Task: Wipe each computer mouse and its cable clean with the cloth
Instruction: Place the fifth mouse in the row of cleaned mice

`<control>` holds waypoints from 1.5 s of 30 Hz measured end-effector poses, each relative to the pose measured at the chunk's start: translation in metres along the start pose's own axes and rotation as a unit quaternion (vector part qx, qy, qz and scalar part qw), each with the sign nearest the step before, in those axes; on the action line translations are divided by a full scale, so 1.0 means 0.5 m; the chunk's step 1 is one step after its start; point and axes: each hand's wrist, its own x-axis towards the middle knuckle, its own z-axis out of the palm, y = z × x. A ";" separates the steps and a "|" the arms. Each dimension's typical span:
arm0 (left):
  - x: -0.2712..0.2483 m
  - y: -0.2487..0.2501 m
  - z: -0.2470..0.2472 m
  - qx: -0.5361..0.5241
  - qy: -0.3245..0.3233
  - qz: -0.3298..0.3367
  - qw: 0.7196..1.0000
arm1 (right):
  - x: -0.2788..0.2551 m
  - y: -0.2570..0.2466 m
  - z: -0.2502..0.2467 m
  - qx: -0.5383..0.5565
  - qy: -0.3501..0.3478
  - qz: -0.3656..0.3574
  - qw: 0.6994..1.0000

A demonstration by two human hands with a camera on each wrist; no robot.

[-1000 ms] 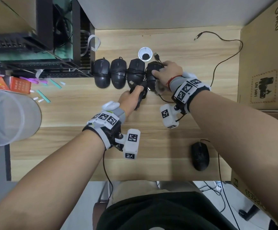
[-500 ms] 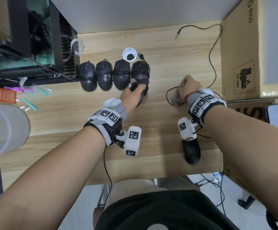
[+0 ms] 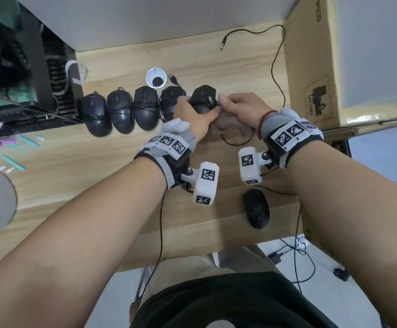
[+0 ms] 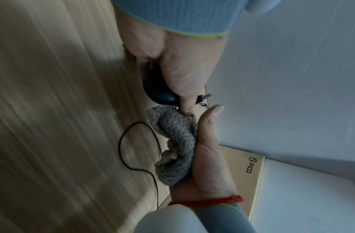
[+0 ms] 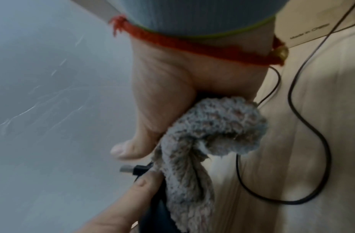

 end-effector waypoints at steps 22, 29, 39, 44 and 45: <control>0.044 0.003 -0.002 0.158 -0.121 0.067 0.978 | 0.099 -0.002 0.030 -0.034 0.030 0.042 0.998; 0.049 -0.014 -0.022 0.159 -0.116 0.068 0.978 | 0.093 -0.006 0.026 -0.042 0.035 0.045 0.998; 0.013 0.001 -0.053 0.160 -0.078 0.070 0.982 | 0.056 -0.010 0.006 -0.030 0.107 0.123 0.986; -0.037 0.002 -0.068 0.120 -0.104 0.042 0.986 | -0.020 -0.018 -0.011 -0.026 0.127 0.123 0.984; -0.054 0.003 -0.072 0.119 -0.111 0.041 0.986 | -0.041 -0.018 -0.016 -0.022 0.126 0.119 0.985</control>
